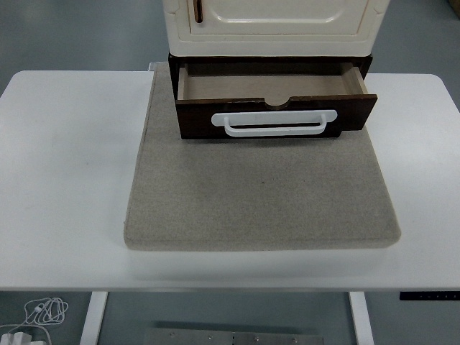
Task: Open the drawer under the combination cabinet
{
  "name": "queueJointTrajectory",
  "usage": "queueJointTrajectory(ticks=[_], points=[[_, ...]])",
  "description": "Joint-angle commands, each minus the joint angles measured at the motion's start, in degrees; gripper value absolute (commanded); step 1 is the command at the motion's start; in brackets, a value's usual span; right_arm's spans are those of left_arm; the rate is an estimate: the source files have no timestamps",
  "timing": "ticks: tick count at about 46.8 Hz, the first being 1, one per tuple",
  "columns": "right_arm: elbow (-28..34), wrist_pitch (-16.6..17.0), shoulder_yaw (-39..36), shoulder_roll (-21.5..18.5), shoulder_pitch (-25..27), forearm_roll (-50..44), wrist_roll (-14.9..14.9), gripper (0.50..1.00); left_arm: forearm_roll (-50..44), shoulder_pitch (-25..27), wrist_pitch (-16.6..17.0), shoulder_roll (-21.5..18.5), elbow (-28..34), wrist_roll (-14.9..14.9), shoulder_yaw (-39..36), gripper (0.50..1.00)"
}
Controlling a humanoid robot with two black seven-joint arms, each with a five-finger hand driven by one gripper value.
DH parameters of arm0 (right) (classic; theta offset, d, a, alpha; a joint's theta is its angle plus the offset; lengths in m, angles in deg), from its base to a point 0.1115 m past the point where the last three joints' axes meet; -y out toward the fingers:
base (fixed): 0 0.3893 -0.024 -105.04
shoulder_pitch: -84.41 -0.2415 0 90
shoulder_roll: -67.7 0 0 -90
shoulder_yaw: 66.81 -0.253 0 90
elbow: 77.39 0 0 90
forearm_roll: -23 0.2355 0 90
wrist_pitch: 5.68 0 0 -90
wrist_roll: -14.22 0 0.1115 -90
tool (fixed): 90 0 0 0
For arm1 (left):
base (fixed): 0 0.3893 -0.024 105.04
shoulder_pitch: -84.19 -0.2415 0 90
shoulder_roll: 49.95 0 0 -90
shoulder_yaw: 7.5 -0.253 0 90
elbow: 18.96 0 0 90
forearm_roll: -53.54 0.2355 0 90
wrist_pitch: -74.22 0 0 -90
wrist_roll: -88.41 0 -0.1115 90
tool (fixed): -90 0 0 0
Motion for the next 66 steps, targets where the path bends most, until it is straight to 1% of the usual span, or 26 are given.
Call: queueJointTrajectory(ticks=[1,6,11,14,16,23,27,32,37,42,44,46,47,53,57,60,66], points=[[0.01,0.0,0.0,0.0,-0.01,0.0,-0.01,0.928,-0.44,-0.02,3.1,-0.72,-2.91,2.36,3.22,1.0],[0.01,0.0,0.0,0.0,-0.01,0.0,-0.01,0.928,-4.83,-0.01,6.97,-3.01,-6.43,3.59,5.43,1.0],[0.01,0.0,0.0,0.0,-0.01,0.0,-0.01,0.928,-12.47,-0.19,11.28,-7.13,-9.86,5.08,4.9,1.0],[0.01,0.0,0.0,0.0,-0.01,0.0,-0.01,0.928,-16.43,-0.8,14.26,-8.55,-12.93,5.26,4.46,1.0],[0.01,0.0,0.0,0.0,-0.01,0.0,-0.01,0.928,-17.93,-0.98,16.11,-8.81,-15.21,5.26,4.46,1.0],[-0.08,0.26,-0.09,0.0,-0.01,0.0,-0.01,0.928,-18.64,-2.3,23.85,-8.81,-24.79,5.26,4.46,1.0],[-0.08,0.26,0.0,0.0,-0.01,0.0,-0.01,0.928,-18.81,-3.79,26.14,-8.81,-28.93,5.09,4.46,1.0],[-0.08,0.35,0.0,0.0,-0.01,0.0,-0.01,0.928,-20.57,-6.51,27.11,-8.55,-33.85,4.47,4.46,1.0],[-0.08,0.35,0.0,0.0,-0.01,0.0,-0.01,0.928,-24.17,-9.94,27.11,-8.37,-36.93,3.86,4.37,1.0],[-0.08,0.44,0.09,0.0,0.17,-0.09,-0.01,0.928,-27.51,-14.07,26.41,-8.2,-36.94,3.6,4.37,1.0],[-0.08,0.35,0.09,0.0,0.17,-0.09,-0.01,0.928,-28.48,-15.91,26.14,-7.94,-36.76,2.55,4.37,1.0],[-0.08,0.35,0.09,0.0,0.17,-0.09,-0.01,0.928,-29.27,-17.59,25.97,-7.15,-36.67,0.88,4.37,1.0],[-0.08,0.35,0.09,0.0,0.17,-0.18,-0.01,0.928,-29.45,-18.29,25.88,-6.79,-36.58,0.52,4.37,1.0],[-0.08,0.35,0.17,0.0,0.34,-0.09,-0.01,0.928,-29.45,-22.33,23.68,-4.07,-37.2,0.17,3.15,1.0],[-0.08,0.35,0.26,0.0,0.35,-0.09,-0.01,0.928,-29.54,-23.92,22.98,-2.58,-37.29,-0.19,-1.06,1.0],[-0.08,0.35,0.26,0.0,0.43,-0.09,-0.01,0.928,-29.63,-24.62,23.06,-1.7,-37.2,-0.27,-3.79,1.0],[-0.08,0.35,0.17,0.0,0.43,-0.09,-0.01,0.928,-29.8,-26.03,23.24,0.5,-37.11,-0.27,-4.94,1.0]])
